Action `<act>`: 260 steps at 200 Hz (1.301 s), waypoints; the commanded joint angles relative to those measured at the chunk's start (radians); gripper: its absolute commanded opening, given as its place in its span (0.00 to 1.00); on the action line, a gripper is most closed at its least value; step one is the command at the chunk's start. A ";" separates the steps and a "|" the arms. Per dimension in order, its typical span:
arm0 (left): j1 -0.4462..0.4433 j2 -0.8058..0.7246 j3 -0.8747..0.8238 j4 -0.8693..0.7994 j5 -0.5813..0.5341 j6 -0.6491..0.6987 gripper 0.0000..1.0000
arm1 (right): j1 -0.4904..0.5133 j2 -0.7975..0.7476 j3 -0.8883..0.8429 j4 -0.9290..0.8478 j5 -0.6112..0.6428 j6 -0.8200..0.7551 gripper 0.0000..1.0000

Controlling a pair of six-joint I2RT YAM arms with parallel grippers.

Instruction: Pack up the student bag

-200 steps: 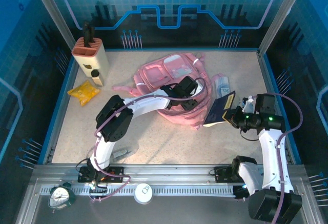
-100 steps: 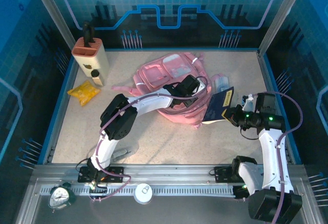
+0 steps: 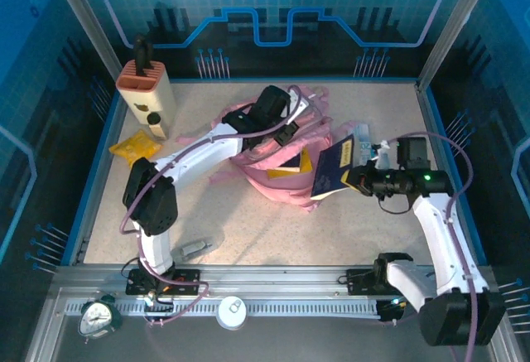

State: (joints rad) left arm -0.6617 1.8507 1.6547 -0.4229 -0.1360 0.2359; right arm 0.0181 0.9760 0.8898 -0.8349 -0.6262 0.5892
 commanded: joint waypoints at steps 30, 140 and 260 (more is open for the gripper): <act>0.037 -0.072 0.059 -0.037 0.100 -0.051 0.00 | 0.245 0.145 -0.080 0.512 0.043 0.211 0.05; 0.054 -0.068 0.118 -0.007 0.148 -0.155 0.00 | 0.399 0.598 -0.035 1.040 0.323 0.238 0.23; 0.058 -0.076 0.019 0.005 0.221 -0.246 0.02 | 0.413 0.180 -0.167 0.648 0.540 0.077 0.67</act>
State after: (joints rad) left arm -0.6041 1.8389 1.7004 -0.4805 0.0097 0.0502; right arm 0.4263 1.2343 0.7376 -0.0513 -0.1360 0.7254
